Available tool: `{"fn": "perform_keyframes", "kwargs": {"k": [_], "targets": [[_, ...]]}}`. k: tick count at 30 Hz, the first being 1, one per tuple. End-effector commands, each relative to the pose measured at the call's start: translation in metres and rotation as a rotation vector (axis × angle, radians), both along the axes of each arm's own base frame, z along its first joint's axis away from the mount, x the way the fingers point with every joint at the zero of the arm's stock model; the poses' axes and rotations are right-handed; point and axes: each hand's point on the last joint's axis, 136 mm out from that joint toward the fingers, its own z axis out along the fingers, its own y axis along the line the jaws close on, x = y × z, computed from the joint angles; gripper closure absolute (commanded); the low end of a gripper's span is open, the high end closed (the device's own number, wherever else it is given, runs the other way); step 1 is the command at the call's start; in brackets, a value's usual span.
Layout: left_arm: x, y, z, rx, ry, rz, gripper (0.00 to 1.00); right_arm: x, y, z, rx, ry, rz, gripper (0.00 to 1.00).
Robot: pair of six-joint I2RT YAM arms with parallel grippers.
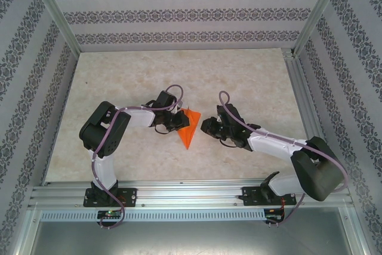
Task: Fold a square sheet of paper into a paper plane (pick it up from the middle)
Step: Fourth fold the wing at the center of the table.
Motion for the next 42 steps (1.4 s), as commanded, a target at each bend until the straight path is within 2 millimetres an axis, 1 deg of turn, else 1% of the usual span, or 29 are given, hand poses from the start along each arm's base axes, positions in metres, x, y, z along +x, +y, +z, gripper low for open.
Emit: {"fn": "perform_keyframes", "kwargs": {"k": [1, 4, 13, 16, 18, 19, 21, 24, 26, 28, 30, 36, 42], "targets": [[-0.011, 0.004, -0.015, 0.055, 0.041, -0.013, 0.87, -0.003, 0.010, -0.007, -0.013, 0.012, 0.046, 0.81], [-0.011, 0.004, -0.015, 0.052, 0.042, -0.013, 0.87, -0.003, 0.028, -0.009, 0.045, 0.029, 0.081, 0.79], [-0.009, 0.001, -0.011, 0.036, 0.039, -0.007, 0.86, 0.010, 0.054, -0.016, 0.092, 0.056, 0.119, 0.76], [-0.008, 0.001, -0.011, 0.034, 0.038, -0.003, 0.87, 0.009, 0.065, -0.015, 0.123, 0.056, 0.152, 0.81], [-0.008, 0.001, -0.011, 0.035, 0.038, 0.000, 0.87, 0.005, 0.070, -0.015, 0.124, 0.061, 0.168, 0.87], [-0.008, 0.001, -0.011, 0.035, 0.039, 0.000, 0.87, 0.002, 0.071, -0.016, 0.121, 0.065, 0.173, 0.89], [-0.007, 0.001, -0.010, 0.031, 0.037, 0.003, 0.86, -0.003, 0.074, -0.021, 0.118, 0.084, 0.182, 0.91], [-0.007, 0.000, -0.010, 0.025, 0.036, 0.006, 0.86, -0.004, 0.075, -0.032, 0.108, 0.110, 0.173, 0.93], [-0.007, 0.000, -0.010, 0.024, 0.036, 0.005, 0.86, -0.004, 0.074, -0.033, 0.108, 0.109, 0.164, 0.88], [-0.007, 0.001, -0.009, 0.025, 0.036, 0.006, 0.86, -0.005, 0.068, -0.035, 0.080, 0.107, 0.147, 0.86], [-0.007, 0.000, -0.009, 0.024, 0.036, 0.004, 0.86, -0.006, 0.061, -0.037, 0.032, 0.108, 0.142, 0.82], [-0.006, 0.000, -0.008, 0.022, 0.035, 0.006, 0.86, -0.004, 0.053, -0.035, -0.017, 0.103, 0.132, 0.79], [-0.007, 0.000, -0.009, 0.022, 0.036, 0.003, 0.86, -0.004, 0.052, -0.032, -0.017, 0.094, 0.132, 0.79]]}}
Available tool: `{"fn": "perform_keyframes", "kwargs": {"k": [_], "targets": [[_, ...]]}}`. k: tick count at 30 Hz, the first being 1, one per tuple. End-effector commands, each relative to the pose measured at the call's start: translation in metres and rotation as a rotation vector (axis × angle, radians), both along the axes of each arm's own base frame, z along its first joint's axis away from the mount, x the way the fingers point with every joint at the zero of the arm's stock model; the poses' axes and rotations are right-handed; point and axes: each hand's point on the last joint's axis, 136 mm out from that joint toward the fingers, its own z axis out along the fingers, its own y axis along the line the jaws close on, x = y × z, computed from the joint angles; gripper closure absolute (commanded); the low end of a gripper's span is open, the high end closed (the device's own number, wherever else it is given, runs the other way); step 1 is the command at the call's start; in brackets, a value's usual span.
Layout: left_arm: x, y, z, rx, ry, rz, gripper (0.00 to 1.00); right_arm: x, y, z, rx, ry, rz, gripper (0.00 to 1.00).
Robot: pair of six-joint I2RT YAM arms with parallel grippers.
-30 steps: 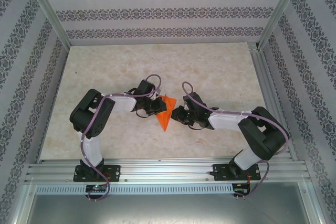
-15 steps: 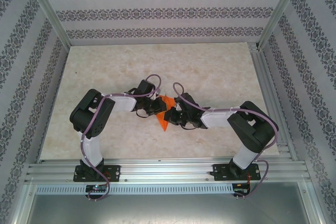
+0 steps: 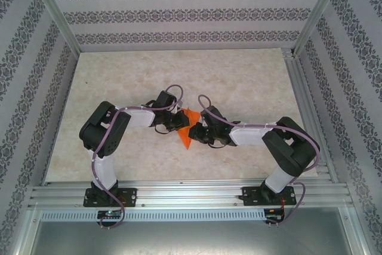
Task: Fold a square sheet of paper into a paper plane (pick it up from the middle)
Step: Fourth fold the wing at the center of the table.
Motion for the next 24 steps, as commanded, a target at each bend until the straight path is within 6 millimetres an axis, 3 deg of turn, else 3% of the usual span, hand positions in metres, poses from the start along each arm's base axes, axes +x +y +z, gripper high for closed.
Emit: {"fn": "perform_keyframes", "kwargs": {"k": [1, 11, 16, 18, 24], "targets": [[-0.007, 0.000, -0.010, 0.025, 0.032, 0.003, 0.86, 0.008, 0.001, 0.010, -0.006, -0.044, -0.001, 0.79], [-0.009, 0.000, -0.010, 0.023, 0.034, -0.001, 0.86, 0.016, 0.007, 0.002, 0.002, -0.031, -0.005, 0.80], [-0.008, 0.001, -0.009, 0.022, 0.030, 0.001, 0.86, 0.018, 0.002, -0.005, -0.017, -0.018, -0.016, 0.86], [-0.008, 0.001, -0.009, 0.022, 0.031, 0.001, 0.86, 0.018, 0.001, -0.007, -0.009, -0.014, -0.013, 0.95], [-0.007, 0.000, -0.007, 0.020, 0.026, -0.001, 0.86, 0.016, -0.001, -0.012, -0.013, -0.005, -0.008, 0.97]]}}
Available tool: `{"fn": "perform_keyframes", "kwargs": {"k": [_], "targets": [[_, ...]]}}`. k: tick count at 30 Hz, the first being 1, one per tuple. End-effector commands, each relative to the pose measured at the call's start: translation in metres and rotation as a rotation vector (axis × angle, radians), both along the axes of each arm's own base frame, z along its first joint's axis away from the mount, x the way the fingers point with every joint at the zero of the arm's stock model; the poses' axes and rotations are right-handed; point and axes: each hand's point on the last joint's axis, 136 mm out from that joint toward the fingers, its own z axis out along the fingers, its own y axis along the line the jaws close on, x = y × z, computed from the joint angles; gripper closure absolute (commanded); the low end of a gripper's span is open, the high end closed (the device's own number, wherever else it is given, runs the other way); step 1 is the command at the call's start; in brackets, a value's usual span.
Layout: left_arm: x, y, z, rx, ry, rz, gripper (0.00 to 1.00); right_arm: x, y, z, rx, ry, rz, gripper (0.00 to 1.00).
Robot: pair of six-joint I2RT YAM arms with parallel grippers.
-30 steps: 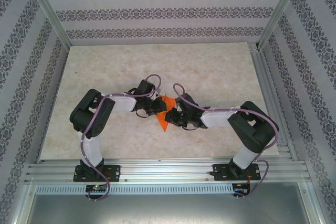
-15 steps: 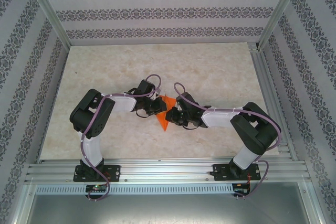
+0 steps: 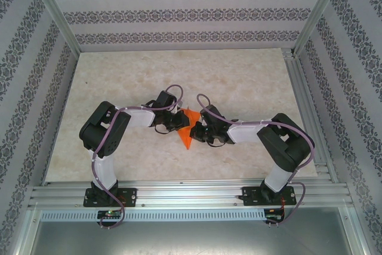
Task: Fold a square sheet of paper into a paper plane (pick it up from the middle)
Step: Fourth fold the wing at the center of the table.
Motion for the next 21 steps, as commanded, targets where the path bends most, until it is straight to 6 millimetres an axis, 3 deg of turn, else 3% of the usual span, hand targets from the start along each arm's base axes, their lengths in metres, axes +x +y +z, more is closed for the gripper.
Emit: {"fn": "perform_keyframes", "kwargs": {"k": [1, 10, 21], "targets": [[-0.007, 0.000, -0.006, 0.020, 0.023, -0.002, 0.86, 0.007, -0.002, -0.002, -0.006, -0.024, 0.000, 0.97], [-0.004, 0.000, -0.006, 0.027, 0.009, -0.004, 0.83, -0.004, -0.015, -0.020, -0.103, 0.028, -0.019, 0.97], [-0.009, 0.006, -0.023, 0.063, 0.037, 0.000, 0.85, -0.001, -0.019, 0.021, -0.122, -0.064, -0.030, 0.86]]}}
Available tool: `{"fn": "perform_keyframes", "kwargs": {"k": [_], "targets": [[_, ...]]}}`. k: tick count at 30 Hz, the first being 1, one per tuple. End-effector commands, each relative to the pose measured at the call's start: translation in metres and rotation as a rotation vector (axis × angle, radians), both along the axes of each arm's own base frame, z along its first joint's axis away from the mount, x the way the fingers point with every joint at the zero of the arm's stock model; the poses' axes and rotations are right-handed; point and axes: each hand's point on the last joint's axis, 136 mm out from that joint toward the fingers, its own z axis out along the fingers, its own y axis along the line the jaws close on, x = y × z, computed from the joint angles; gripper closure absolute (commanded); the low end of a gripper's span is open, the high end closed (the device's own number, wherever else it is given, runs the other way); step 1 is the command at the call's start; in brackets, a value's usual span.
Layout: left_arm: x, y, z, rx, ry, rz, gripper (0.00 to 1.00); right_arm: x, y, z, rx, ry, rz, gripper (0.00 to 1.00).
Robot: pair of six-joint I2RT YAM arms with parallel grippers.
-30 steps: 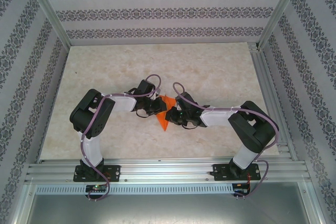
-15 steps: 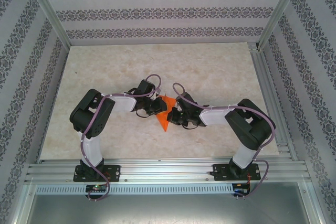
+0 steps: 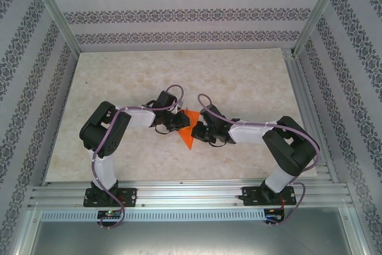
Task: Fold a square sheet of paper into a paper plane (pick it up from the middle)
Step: Fourth fold the wing at the center of the table.
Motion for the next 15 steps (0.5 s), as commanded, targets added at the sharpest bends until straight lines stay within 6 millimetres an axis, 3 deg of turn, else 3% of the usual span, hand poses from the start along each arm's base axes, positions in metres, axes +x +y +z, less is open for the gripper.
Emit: {"fn": "perform_keyframes", "kwargs": {"k": [1, 4, 8, 11, 15], "targets": [[-0.008, 0.008, -0.023, 0.067, 0.038, 0.005, 0.85, 0.002, -0.007, 0.017, -0.040, -0.056, -0.011, 0.86], [-0.008, 0.008, -0.023, 0.064, 0.037, 0.004, 0.85, 0.006, -0.003, 0.032, -0.015, -0.099, -0.007, 0.86], [-0.008, 0.006, -0.021, 0.055, 0.037, 0.004, 0.85, 0.008, 0.020, 0.045, 0.081, -0.122, 0.040, 0.93], [-0.006, 0.005, -0.019, 0.050, 0.032, 0.005, 0.85, 0.008, 0.034, 0.042, 0.103, -0.093, 0.075, 0.95], [-0.006, 0.005, -0.017, 0.050, 0.032, 0.006, 0.85, 0.005, 0.037, 0.027, 0.072, -0.062, 0.071, 0.97]]}}
